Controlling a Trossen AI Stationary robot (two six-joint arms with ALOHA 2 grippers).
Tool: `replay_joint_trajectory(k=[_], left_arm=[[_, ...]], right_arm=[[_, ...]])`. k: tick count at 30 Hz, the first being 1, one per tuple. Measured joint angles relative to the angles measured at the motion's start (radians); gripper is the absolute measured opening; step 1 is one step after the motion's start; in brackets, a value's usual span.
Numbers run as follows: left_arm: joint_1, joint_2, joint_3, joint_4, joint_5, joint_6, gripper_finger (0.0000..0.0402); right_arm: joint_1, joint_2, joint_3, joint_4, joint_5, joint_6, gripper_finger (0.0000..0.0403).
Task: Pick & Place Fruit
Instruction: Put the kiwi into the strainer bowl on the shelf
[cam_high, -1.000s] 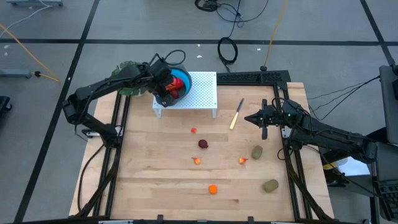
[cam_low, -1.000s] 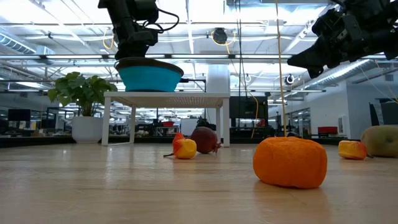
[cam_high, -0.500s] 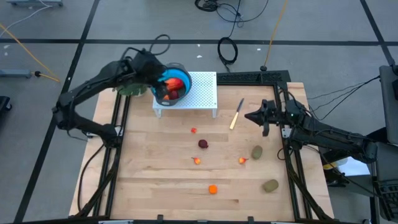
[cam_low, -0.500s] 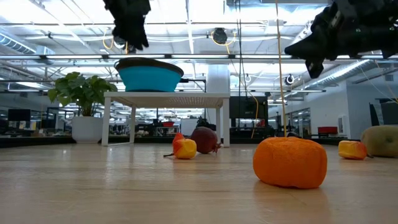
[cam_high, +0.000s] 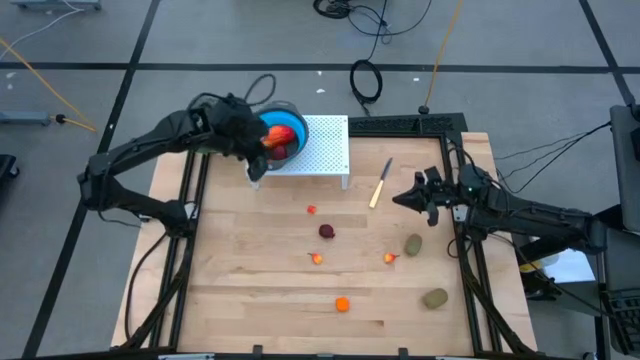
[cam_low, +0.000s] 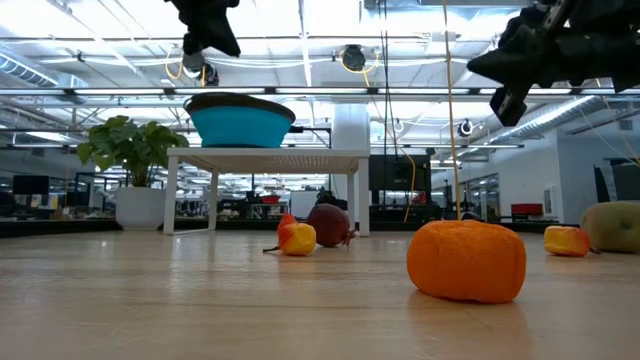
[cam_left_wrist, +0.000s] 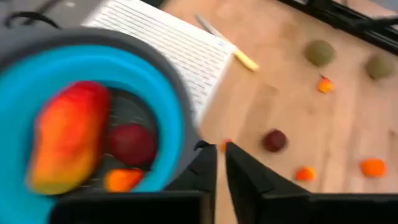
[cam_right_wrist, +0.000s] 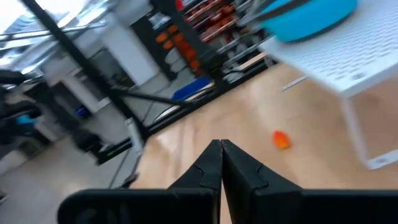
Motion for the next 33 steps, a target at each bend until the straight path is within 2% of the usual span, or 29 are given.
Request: replay_joint_trajectory(k=[2,9,15,23,27,33], left_arm=[[-0.032,-0.001,-0.030,0.032,0.005,-0.018,0.0006],[-0.140,-0.080,-0.214,0.286,-0.007,-0.130,0.0011],[-0.248,-0.201,-0.380,0.434,-0.104,-0.240,0.0008],[-0.398,-0.353,-0.555,0.560,-0.237,-0.285,0.0005],[-0.461,-0.420,-0.625,0.574,-0.321,-0.302,0.0003],[-0.533,-0.516,-0.727,0.633,-0.391,-0.342,0.0006]], right_arm=[[0.040,0.000,0.000,0.010,0.000,0.008,0.0000],[0.195,0.000,0.000,0.044,0.085,-0.019,0.0000],[0.328,0.018,0.000,0.044,0.158,-0.088,0.0000],[0.451,0.117,0.051,0.032,0.165,-0.148,0.0000],[0.498,0.205,0.144,-0.064,0.187,-0.228,0.0000],[0.554,0.350,0.306,-0.318,0.187,-0.344,0.0000]])
